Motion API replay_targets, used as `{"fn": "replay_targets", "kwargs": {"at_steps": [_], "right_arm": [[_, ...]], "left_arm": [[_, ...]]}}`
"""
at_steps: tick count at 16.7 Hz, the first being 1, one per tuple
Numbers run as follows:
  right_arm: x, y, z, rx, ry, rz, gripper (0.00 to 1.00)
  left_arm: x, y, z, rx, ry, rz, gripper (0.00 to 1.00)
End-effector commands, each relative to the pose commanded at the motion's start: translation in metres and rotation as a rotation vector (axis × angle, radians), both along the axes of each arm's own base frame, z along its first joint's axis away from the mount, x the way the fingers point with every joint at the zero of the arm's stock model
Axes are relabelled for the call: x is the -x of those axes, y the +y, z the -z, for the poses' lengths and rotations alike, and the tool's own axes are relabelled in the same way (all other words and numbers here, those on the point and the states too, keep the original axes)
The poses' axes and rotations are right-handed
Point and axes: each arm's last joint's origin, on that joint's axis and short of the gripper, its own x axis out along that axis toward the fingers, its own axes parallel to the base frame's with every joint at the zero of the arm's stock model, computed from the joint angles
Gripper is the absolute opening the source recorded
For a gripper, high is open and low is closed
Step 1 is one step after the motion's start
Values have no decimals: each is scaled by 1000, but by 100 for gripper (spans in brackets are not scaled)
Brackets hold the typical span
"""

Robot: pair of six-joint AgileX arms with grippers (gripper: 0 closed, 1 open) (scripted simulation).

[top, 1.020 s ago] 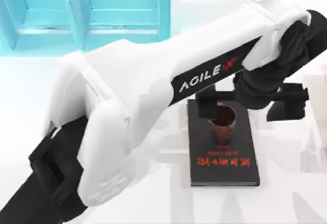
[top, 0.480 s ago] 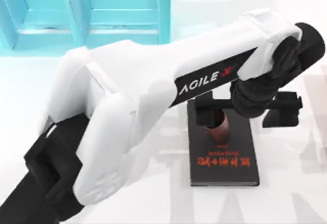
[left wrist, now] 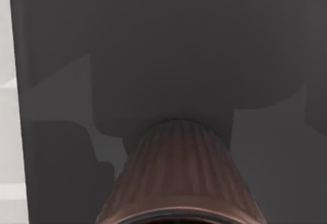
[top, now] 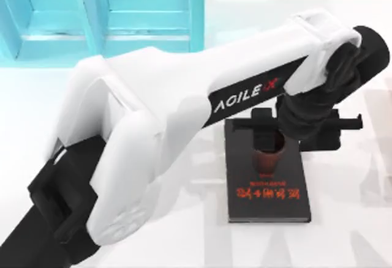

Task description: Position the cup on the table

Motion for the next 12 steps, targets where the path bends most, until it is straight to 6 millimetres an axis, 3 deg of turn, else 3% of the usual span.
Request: {"fn": "replay_targets", "kwargs": {"at_steps": [4,12], "right_arm": [[0,0,0,0,0,0,100],[0,0,0,0,0,0,100]], "left_arm": [[0,0,0,0,0,0,2],[0,0,0,0,0,0,0]]}}
